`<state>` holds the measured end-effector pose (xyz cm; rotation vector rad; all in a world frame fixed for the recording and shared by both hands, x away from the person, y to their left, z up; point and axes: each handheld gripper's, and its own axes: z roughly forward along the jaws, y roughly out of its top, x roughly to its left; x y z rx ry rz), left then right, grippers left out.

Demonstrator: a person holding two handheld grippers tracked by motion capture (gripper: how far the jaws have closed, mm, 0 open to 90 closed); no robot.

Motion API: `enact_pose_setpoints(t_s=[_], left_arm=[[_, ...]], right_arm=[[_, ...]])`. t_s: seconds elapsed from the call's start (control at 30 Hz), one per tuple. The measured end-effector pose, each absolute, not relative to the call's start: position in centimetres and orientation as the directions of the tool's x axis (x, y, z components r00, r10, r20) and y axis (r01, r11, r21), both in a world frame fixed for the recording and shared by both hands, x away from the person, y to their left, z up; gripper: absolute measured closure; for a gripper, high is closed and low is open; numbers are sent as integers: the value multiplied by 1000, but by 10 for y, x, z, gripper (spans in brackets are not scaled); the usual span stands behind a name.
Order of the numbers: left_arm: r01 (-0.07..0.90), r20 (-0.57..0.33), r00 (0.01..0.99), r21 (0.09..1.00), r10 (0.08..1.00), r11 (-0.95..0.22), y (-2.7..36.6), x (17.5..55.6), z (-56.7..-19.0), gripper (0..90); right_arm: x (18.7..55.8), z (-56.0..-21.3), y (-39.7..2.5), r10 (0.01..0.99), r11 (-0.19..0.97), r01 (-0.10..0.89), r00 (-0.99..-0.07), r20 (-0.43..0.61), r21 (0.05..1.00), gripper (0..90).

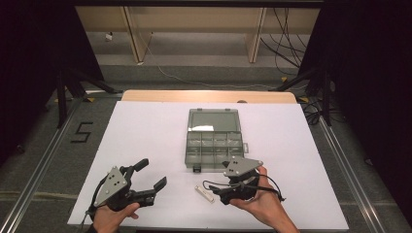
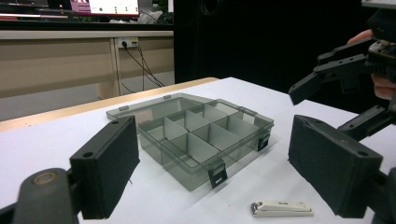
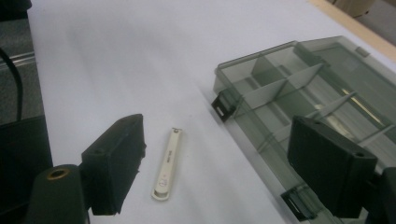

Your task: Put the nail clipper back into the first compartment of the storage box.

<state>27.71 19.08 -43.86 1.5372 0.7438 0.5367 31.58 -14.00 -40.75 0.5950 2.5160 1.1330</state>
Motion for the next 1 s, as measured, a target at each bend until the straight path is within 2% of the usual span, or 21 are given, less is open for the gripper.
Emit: enact_pose_setpoints(t_s=[0.5,1.0], left_arm=[[139,-95,680,990,727,-1,191,277,-438,156],[143,-103,678,990,728,7,193,277,-438,156]], right_arm=[[332,-427,-102,453,688,292,-888,-79,665,271],[345,-450,-88,399,770,300,-915,-59,563,299]])
